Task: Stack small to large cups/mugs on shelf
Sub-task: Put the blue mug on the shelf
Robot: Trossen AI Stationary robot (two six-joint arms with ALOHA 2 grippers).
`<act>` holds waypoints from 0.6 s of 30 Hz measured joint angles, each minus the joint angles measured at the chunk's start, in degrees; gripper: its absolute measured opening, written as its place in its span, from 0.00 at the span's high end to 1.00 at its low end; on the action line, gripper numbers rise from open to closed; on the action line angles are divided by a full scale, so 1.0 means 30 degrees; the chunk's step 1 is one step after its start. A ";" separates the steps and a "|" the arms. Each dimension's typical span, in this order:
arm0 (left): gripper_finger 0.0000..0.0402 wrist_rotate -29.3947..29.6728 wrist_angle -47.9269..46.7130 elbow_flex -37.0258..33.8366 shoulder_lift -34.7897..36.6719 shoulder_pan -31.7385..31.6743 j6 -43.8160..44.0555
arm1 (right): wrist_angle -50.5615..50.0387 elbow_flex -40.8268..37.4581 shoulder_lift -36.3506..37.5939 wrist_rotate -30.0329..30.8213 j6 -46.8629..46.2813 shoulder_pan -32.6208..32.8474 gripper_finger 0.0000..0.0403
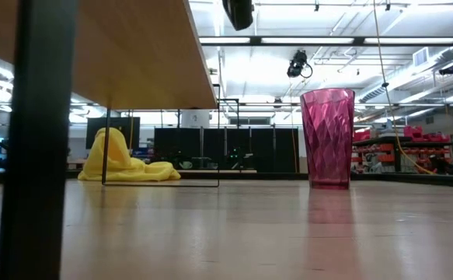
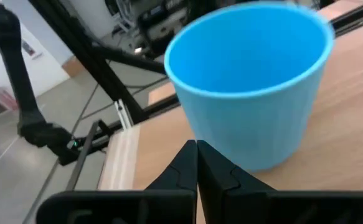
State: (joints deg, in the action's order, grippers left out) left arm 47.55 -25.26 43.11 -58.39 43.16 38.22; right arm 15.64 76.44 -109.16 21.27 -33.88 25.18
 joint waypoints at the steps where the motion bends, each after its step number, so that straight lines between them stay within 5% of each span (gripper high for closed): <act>1: 0.83 0.0000 0.0026 0.0000 0.0000 -0.0132 -0.0031 | -0.0062 0.0000 -0.0007 -0.0029 0.0052 -0.0029 0.98; 18: 0.82 -0.1066 0.0682 0.0000 -0.0007 -0.1284 -0.1001 | 0.0156 0.0000 -0.0007 -0.0821 0.0561 -0.0877 0.98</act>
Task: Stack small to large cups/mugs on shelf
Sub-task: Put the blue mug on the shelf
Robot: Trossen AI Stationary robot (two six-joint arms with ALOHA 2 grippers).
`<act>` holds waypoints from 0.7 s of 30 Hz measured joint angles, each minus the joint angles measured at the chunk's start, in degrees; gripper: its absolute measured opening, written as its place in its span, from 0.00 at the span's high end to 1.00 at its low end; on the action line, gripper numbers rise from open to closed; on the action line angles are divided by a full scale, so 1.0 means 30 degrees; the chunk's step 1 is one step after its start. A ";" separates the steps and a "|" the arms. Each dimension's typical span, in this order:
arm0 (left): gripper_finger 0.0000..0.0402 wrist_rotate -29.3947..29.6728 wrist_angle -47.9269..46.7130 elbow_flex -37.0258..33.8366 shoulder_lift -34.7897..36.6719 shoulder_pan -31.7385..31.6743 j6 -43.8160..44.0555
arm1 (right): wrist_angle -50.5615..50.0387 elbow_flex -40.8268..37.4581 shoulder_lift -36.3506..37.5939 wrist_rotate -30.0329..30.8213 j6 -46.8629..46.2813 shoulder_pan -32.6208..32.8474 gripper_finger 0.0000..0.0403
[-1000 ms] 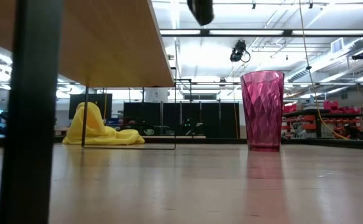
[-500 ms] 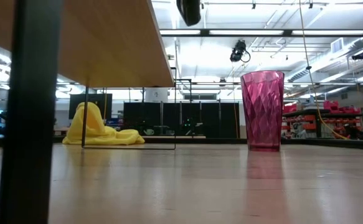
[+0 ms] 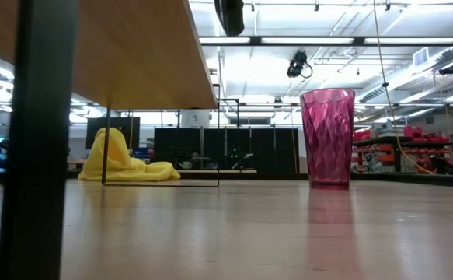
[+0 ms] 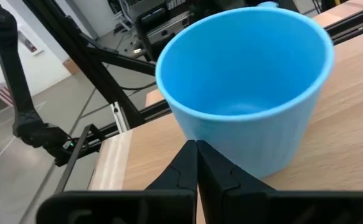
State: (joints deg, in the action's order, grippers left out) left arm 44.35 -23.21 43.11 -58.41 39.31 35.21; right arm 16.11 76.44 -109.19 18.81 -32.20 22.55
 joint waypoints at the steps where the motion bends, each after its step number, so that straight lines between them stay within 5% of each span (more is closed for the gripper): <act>1: 0.81 -0.0189 -0.0011 0.0000 0.0000 0.0000 -0.0029 | -0.0042 0.0000 0.0000 0.0004 0.0062 -0.0044 0.98; 21: 0.75 -0.0887 -0.0479 0.0007 0.0022 0.0000 -0.0369 | -0.1098 0.0000 0.0007 -0.0022 0.0787 -0.0772 0.99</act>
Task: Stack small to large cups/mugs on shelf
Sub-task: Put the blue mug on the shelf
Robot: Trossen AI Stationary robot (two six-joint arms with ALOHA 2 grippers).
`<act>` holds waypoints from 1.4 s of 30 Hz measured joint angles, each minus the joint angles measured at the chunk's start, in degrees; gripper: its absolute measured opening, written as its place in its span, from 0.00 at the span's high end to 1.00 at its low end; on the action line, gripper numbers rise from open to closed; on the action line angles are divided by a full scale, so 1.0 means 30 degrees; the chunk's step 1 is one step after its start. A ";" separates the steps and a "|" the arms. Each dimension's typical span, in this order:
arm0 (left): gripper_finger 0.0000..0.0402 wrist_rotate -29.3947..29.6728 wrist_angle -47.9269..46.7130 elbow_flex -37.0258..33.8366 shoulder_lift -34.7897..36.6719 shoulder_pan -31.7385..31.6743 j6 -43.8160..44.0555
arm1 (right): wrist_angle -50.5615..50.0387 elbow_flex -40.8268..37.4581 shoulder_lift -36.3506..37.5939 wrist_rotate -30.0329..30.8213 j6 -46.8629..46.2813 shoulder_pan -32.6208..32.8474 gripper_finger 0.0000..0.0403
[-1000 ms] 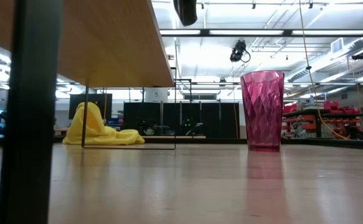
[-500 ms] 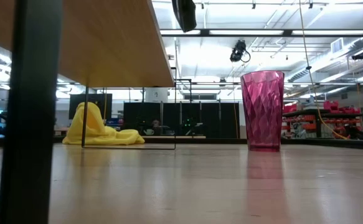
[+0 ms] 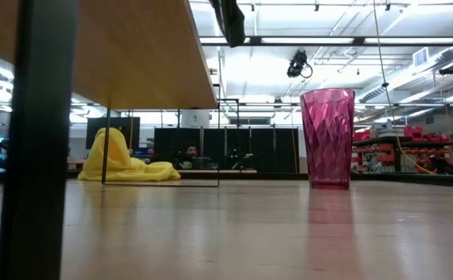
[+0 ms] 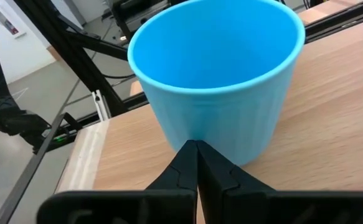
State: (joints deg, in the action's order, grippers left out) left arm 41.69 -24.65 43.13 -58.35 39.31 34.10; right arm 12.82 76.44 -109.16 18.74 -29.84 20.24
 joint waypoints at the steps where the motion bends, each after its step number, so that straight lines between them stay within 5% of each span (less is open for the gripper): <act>1: 0.75 -0.0008 -0.0020 0.0000 0.0000 0.0000 -0.0006 | 0.0000 0.0000 0.0000 0.0000 0.0016 -0.0034 0.99; 25: 0.75 -0.1449 0.0098 0.0010 -0.0214 0.0336 0.0239 | -0.1202 0.0015 0.0075 0.1533 0.0515 -0.1221 0.99; 36: 0.75 -0.0531 0.0108 0.0007 -0.0197 -0.0098 -0.0132 | -0.2120 0.0454 0.0992 0.1872 -0.1129 0.2551 0.99; 42: 0.74 -0.0469 0.0513 0.0007 -0.0189 -0.0703 -0.0530 | -0.2124 0.2457 -0.0529 0.1796 -0.1855 0.2996 0.99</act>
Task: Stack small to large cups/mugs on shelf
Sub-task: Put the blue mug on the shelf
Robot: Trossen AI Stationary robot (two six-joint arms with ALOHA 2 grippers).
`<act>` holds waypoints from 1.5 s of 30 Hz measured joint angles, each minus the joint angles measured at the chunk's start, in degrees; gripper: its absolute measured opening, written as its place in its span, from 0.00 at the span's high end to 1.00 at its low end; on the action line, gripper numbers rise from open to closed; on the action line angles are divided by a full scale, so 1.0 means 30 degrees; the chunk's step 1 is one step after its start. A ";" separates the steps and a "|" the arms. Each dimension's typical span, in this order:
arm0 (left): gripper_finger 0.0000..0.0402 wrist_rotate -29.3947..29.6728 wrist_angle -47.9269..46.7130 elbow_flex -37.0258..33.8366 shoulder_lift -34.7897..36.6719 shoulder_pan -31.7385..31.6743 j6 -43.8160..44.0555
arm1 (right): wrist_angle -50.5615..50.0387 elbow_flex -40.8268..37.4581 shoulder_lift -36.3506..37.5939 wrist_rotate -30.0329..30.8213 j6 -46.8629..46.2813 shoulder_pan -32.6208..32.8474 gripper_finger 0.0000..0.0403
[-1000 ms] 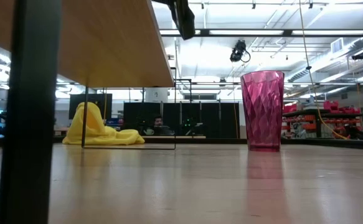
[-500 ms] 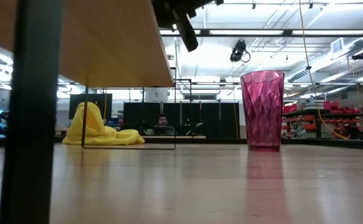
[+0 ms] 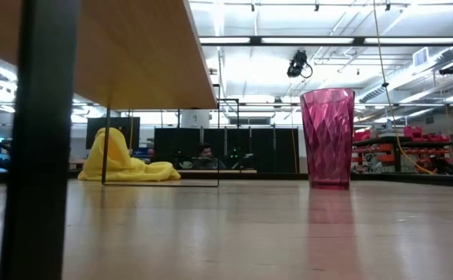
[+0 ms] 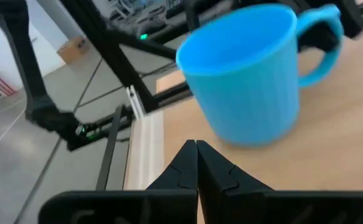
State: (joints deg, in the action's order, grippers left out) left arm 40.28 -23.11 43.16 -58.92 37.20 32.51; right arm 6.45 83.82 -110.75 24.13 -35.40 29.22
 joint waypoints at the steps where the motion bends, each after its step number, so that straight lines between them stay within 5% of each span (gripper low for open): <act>1: 0.74 0.0003 0.0045 -0.0003 0.0000 -0.0093 -0.0087 | 0.0007 0.0424 -0.0319 -0.0049 0.0097 -0.0079 0.99; 12: 0.73 0.0054 0.0727 -0.0007 0.0007 -0.0470 -0.0192 | -0.0365 0.5366 -0.4151 -0.0721 0.1386 -0.0508 0.99; 45: 0.74 -0.2582 0.0336 -0.0007 0.0015 0.0246 0.0152 | -0.5177 0.5498 -0.3854 0.2923 -0.0863 -0.0284 0.99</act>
State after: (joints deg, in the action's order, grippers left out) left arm 32.54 -22.10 43.13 -58.87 37.94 32.97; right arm -9.08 100.31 -122.31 32.90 -37.99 28.37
